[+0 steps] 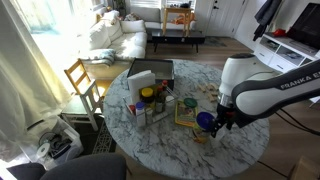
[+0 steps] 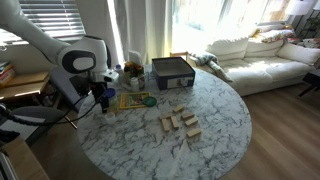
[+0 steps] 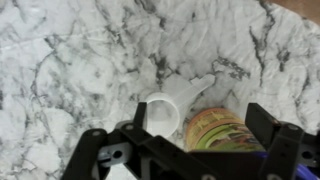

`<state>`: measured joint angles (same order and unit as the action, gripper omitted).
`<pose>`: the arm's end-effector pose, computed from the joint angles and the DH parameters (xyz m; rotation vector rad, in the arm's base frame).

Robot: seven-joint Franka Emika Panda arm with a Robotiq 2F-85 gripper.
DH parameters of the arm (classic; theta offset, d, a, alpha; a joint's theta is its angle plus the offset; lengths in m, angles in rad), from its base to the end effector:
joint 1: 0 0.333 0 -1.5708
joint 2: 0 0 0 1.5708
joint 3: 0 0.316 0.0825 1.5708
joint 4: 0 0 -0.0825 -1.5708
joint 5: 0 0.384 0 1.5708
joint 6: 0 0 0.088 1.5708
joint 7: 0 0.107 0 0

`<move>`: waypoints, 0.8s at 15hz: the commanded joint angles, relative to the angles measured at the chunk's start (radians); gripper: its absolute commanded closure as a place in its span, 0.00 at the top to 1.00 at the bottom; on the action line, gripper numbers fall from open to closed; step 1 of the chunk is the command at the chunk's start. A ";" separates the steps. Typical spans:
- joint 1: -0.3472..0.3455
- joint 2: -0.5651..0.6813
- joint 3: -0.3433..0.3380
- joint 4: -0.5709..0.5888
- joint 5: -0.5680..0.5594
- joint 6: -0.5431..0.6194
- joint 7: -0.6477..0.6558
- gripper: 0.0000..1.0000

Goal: Pick up the yellow can with a blue lid and put it on the yellow can without the lid and then pick up the measuring cup and put it on top of the stacked yellow cans

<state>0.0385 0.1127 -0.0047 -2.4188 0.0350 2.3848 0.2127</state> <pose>0.4763 0.0164 0.2516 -3.1130 0.3220 0.2324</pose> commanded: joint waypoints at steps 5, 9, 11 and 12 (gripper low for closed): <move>-0.065 -0.034 -0.054 -0.057 -0.024 0.008 -0.040 1.00; -0.074 -0.013 -0.057 -0.063 0.003 0.053 -0.020 1.00; -0.081 -0.003 -0.062 -0.075 0.015 0.089 -0.021 1.00; -0.084 0.000 -0.065 -0.082 0.022 0.108 -0.022 1.00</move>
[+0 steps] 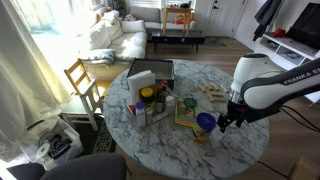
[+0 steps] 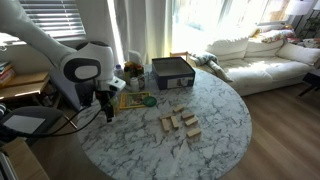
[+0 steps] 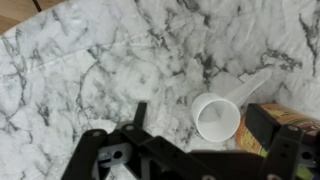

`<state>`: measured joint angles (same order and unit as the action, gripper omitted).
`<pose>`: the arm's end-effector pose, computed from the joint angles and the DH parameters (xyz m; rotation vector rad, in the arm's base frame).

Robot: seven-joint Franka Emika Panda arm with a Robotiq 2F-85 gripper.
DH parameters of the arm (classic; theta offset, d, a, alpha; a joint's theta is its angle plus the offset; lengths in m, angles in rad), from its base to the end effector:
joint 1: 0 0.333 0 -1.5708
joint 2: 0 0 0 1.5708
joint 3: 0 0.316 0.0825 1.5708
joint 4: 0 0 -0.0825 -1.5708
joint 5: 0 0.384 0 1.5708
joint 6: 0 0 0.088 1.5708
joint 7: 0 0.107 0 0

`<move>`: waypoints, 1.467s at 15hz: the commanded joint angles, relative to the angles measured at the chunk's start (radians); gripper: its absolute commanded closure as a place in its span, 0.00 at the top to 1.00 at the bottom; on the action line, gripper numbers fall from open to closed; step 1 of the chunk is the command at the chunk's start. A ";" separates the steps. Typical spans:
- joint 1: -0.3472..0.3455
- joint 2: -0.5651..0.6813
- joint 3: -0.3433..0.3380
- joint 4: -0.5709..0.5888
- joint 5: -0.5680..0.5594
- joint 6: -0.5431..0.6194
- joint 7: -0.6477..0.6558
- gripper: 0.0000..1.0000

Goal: Pick up the yellow can with a blue lid and put it on the yellow can without the lid and then pick up the measuring cup and put it on top of the stacked yellow cans

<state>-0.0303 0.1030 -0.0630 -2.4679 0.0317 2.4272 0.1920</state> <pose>0.4612 -0.0435 0.2419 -3.0903 0.4843 0.2254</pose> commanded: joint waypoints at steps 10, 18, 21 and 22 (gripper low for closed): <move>-0.041 0.087 0.000 -0.082 0.190 0.326 -0.018 0.65; -0.046 0.087 0.036 -0.084 0.289 0.362 -0.046 0.01; -0.035 0.006 0.003 -0.098 0.210 0.307 -0.038 0.00; -0.031 -0.019 -0.011 -0.101 0.173 0.292 -0.026 0.01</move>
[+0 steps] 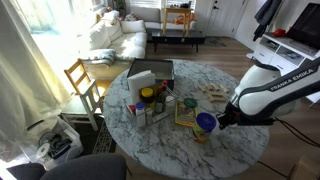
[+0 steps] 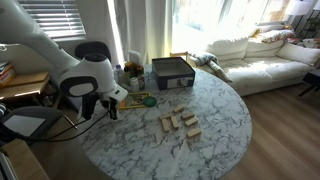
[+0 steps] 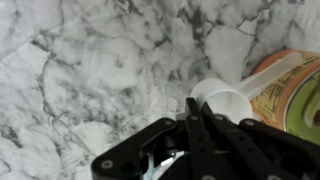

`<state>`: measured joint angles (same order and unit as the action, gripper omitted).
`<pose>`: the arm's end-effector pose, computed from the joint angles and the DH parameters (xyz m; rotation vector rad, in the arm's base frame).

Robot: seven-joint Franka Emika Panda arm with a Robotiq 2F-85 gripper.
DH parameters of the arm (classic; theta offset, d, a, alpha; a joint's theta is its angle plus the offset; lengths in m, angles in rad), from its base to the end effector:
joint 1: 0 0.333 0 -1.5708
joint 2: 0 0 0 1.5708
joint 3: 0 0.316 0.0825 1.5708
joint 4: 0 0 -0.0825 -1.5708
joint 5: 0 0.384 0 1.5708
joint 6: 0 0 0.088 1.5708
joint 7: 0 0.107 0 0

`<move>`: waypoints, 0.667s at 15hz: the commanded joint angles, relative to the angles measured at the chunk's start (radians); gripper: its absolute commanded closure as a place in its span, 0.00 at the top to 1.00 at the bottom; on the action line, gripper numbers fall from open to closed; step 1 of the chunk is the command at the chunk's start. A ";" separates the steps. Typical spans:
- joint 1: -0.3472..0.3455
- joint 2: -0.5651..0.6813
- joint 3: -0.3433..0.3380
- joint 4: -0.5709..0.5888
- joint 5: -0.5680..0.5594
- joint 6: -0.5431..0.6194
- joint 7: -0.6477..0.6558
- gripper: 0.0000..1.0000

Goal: Pick up the yellow can with a blue lid and put it on the yellow can without the lid and then pick up the measuring cup and put it on top of the stacked yellow cans

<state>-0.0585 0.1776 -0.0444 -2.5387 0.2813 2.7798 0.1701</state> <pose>0.4599 -0.0605 0.2120 -2.9313 0.7989 -0.0923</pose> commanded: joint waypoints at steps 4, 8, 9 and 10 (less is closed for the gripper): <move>-0.002 -0.235 -0.048 -0.027 -0.251 -0.225 -0.005 0.01; 0.010 -0.361 -0.011 0.016 -0.299 -0.415 -0.058 0.01; 0.023 -0.387 -0.003 0.031 -0.265 -0.453 -0.090 0.01; 0.037 -0.397 0.010 0.050 -0.253 -0.484 -0.104 0.01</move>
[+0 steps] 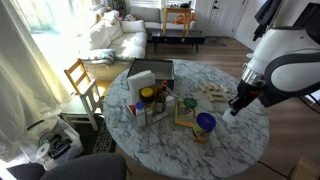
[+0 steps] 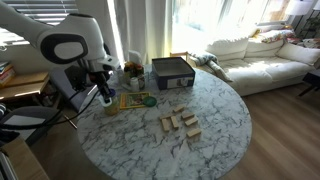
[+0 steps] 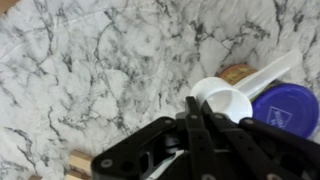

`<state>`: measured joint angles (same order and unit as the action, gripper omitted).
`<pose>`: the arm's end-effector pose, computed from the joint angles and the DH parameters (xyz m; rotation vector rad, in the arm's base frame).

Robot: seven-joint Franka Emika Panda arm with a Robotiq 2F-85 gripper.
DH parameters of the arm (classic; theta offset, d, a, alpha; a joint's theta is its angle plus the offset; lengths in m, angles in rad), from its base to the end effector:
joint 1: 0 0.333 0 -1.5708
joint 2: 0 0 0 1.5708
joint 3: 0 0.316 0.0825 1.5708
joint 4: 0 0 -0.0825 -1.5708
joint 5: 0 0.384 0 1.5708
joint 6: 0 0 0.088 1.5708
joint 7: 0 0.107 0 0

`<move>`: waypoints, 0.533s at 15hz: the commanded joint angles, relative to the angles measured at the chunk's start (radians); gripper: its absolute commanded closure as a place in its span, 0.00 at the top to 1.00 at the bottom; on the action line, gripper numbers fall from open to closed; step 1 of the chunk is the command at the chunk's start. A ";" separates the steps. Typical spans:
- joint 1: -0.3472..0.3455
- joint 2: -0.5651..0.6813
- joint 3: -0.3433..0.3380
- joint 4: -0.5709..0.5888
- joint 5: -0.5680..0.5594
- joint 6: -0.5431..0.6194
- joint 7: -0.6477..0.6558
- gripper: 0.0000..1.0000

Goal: Pick up the yellow can with a blue lid and put it on the yellow can without the lid and then pick up the measuring cup and put it on top of the stacked yellow cans

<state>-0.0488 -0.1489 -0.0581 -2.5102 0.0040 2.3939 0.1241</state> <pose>0.4524 -0.0483 0.3387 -3.1082 0.3644 -0.0504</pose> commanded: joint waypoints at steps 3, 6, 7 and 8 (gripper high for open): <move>0.063 -0.055 0.054 0.084 0.062 -0.143 -0.082 0.01; 0.078 -0.004 0.086 0.113 0.035 -0.113 -0.058 0.01; 0.082 0.011 0.091 0.114 0.040 -0.100 -0.064 0.01; 0.083 0.032 0.098 0.119 0.034 -0.087 -0.057 0.01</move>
<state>0.0250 -0.1864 0.0299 -2.4153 0.0372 2.2799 0.0746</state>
